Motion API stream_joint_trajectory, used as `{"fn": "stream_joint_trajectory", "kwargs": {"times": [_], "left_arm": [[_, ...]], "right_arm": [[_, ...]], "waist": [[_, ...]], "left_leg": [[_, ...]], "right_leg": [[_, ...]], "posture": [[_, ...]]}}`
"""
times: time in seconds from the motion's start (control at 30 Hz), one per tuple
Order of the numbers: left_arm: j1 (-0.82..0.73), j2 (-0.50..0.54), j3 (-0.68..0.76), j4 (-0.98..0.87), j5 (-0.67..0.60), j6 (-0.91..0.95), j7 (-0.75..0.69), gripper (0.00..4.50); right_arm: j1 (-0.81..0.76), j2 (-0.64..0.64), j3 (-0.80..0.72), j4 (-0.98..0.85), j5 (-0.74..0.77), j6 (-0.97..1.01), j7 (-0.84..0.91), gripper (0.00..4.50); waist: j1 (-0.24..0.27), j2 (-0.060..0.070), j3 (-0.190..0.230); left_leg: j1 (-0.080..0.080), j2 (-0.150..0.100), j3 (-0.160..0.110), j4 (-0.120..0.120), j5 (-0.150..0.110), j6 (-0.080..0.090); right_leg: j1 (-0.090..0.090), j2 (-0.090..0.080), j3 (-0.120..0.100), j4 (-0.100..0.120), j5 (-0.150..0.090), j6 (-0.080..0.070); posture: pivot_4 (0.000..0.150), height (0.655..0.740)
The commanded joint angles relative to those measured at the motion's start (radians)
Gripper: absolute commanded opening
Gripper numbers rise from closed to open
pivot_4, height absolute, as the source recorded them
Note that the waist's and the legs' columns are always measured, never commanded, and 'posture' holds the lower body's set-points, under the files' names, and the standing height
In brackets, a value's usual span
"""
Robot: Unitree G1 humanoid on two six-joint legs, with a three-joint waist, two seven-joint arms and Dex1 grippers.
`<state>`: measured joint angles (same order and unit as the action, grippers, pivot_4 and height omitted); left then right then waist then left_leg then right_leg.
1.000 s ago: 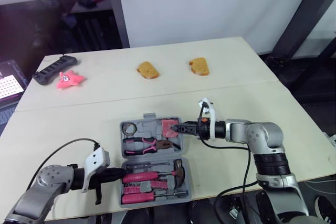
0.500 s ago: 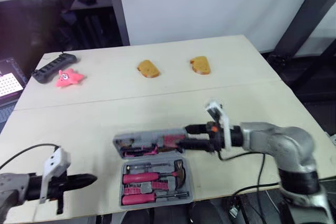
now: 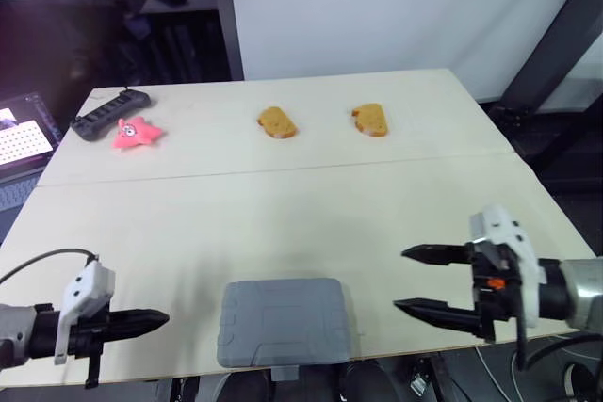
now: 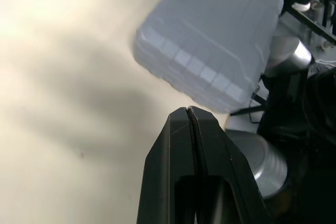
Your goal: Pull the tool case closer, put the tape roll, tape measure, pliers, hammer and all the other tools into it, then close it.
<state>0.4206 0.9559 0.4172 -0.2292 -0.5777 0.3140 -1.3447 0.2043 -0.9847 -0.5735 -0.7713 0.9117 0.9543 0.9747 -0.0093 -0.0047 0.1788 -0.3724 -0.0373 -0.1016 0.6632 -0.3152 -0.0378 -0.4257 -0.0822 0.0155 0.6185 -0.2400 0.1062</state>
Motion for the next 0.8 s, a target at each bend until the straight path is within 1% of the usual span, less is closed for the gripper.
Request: {"fn": "stream_joint_trajectory", "kwargs": {"times": [0.03,0.13,0.27,0.5,0.8], "left_arm": [[-0.018,0.002,0.047,-0.031,-0.025,0.012,0.008,0.00],[-0.036,0.003,0.065,-0.025,-0.018,0.005,0.011,0.00],[-0.050,0.000,0.069,-0.018,-0.014,0.011,0.013,0.00],[-0.069,-0.001,0.068,-0.024,-0.020,0.024,0.025,0.00],[-0.077,-0.007,0.066,-0.026,-0.012,0.016,0.023,0.00]], "right_arm": [[0.086,-0.023,-0.035,0.060,-0.171,-0.199,0.114,4.46],[0.106,-0.026,0.003,0.127,-0.263,-0.313,0.142,4.46],[0.113,-0.018,0.040,0.170,-0.312,-0.384,0.169,4.46],[0.102,-0.014,0.081,0.178,-0.314,-0.400,0.172,4.46],[0.092,-0.012,0.098,0.177,-0.307,-0.397,0.165,4.46]], "waist": [[-0.001,0.000,0.000],[-0.005,0.000,0.000],[-0.004,0.000,0.000],[-0.001,0.000,0.000],[-0.002,0.000,0.000]], "left_leg": [[0.000,0.000,0.000,0.000,0.000,0.000],[0.001,0.000,0.001,0.000,0.000,0.000],[0.002,0.001,0.002,0.000,0.000,0.000],[0.001,0.001,0.002,0.001,0.000,0.000],[0.001,0.001,0.002,0.001,0.000,0.000]], "right_leg": [[0.000,0.000,0.000,0.000,0.000,0.000],[0.000,0.000,0.001,0.001,0.000,0.000],[0.000,0.001,0.001,0.001,0.001,-0.001],[0.000,0.000,0.002,0.001,0.001,-0.001],[0.000,0.000,0.002,0.001,0.001,-0.001]], "posture": [[0.150,0.7400],[0.150,0.7400],[0.150,0.7400],[0.150,0.7400],[0.150,0.7400]]}}
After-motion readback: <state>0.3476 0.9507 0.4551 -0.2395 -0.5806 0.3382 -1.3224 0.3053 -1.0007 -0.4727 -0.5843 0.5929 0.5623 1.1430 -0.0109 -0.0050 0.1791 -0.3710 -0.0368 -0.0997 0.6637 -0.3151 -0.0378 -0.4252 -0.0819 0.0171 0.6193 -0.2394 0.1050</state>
